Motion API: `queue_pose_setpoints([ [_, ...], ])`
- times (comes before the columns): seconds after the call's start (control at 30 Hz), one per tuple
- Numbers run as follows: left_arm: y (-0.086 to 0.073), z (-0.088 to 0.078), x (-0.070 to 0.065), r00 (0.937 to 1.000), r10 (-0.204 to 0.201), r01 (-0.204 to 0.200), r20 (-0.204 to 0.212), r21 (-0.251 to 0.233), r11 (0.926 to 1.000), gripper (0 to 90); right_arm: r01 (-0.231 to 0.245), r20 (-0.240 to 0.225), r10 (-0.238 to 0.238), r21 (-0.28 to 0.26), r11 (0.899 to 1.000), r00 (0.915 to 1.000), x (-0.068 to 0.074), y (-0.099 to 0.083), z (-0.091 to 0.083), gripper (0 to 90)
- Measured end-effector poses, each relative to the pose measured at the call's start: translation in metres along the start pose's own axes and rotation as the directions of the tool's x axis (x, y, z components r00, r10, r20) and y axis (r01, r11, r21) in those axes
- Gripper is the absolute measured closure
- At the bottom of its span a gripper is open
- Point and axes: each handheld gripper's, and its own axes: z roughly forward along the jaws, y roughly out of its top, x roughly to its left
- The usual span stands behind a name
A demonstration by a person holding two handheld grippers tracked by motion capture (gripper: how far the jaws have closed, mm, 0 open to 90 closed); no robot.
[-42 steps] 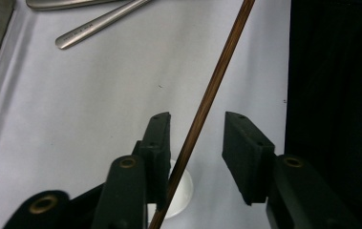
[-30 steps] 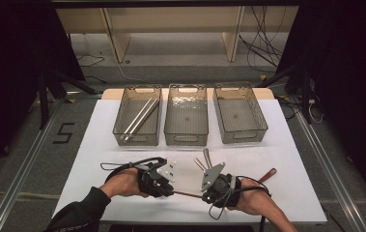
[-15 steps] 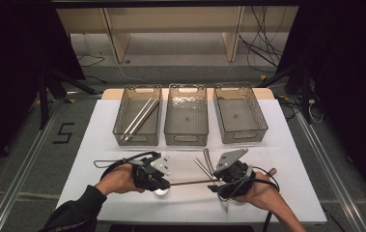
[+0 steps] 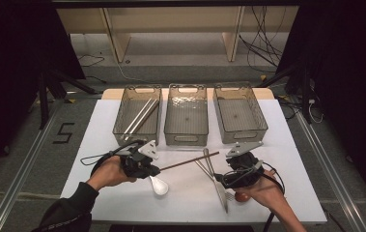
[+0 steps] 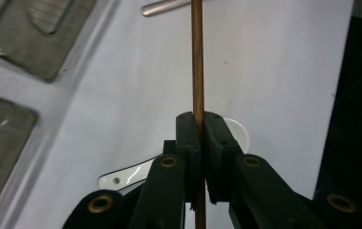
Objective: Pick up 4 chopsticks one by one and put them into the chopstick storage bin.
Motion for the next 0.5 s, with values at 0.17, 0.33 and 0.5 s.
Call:
queue_pose_setpoints([
  [0.17,-0.003,-0.011,0.009,0.9971,-0.062,0.060,-0.044,-0.043,0.9973,85.4,-0.032,0.010,0.032,0.010,0.999,0.9995,-0.006,-0.004,0.002,32.2],
  [0.33,-0.009,-0.016,0.018,0.9909,-0.097,0.091,-0.093,-0.066,0.9937,85.4,-0.040,0.018,0.040,0.013,0.999,0.9990,-0.009,-0.007,0.004,31.8],
  [0.5,-0.014,-0.022,0.028,0.9799,-0.152,0.139,-0.129,-0.108,0.9845,85.4,-0.048,0.026,0.048,0.016,0.999,0.9985,-0.011,-0.009,0.006,31.2],
])
